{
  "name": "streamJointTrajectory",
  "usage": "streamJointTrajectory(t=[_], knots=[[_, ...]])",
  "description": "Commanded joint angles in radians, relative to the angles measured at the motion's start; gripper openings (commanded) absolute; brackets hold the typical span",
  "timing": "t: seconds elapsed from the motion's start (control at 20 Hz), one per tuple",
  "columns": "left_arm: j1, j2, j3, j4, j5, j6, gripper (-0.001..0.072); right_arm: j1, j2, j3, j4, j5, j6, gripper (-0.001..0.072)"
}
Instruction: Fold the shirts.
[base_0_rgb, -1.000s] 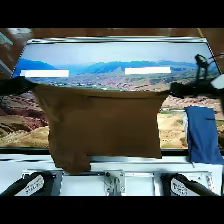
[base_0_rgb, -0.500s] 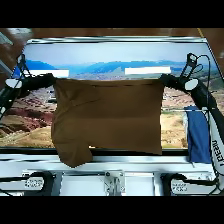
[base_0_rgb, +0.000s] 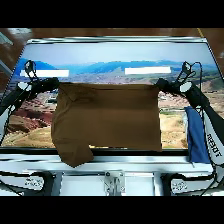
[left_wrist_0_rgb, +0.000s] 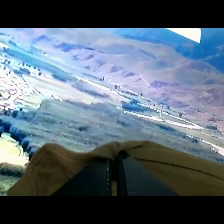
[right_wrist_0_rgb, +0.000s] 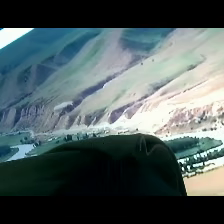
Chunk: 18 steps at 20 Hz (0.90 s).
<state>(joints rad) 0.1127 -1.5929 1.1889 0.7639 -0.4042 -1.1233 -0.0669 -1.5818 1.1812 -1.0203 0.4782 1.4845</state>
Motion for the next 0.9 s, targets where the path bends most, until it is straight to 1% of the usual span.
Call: streamJointTrajectory(t=[0.0, 0.1, 0.15, 0.25, 0.35, 0.45, 0.55, 0.65, 0.85], knots=[[0.003, -0.005, 0.023, 0.063, -0.146, 0.054, 0.0037, 0.0, -0.006, 0.0, 0.0, 0.153, 0.041, 0.0074], [0.007, -0.005, 0.046, 0.187, -0.329, 0.051, 0.0037, -0.001, -0.001, 0.0, -0.036, 0.253, 0.045, 0.0073], [0.01, -0.005, 0.055, 0.256, -0.419, 0.028, 0.0036, -0.001, 0.003, 0.0, -0.056, 0.298, 0.063, 0.0073], [0.013, -0.005, 0.059, 0.372, -0.547, -0.034, 0.0037, -0.001, 0.007, 0.0, -0.1, 0.374, 0.105, 0.0073], [0.013, -0.005, 0.059, 0.448, -0.64, -0.069, 0.0037, -0.001, 0.011, 0.0, -0.13, 0.428, 0.128, 0.0073], [0.013, -0.005, 0.059, 0.468, -0.7, -0.073, 0.0037, -0.001, 0.015, 0.0, -0.158, 0.439, 0.144, 0.0073], [0.014, -0.005, 0.06, 0.498, -0.728, -0.081, 0.0037, -0.001, 0.019, 0.0, -0.187, 0.439, 0.166, 0.0073], [0.014, -0.005, 0.06, 0.548, -0.734, -0.114, 0.0037, -0.001, 0.023, 0.0, -0.224, 0.439, 0.195, 0.0073], [0.013, -0.01, 0.059, 0.549, -0.719, -0.128, 0.0037, -0.004, 0.023, 0.0, -0.246, 0.437, 0.206, 0.0073]])
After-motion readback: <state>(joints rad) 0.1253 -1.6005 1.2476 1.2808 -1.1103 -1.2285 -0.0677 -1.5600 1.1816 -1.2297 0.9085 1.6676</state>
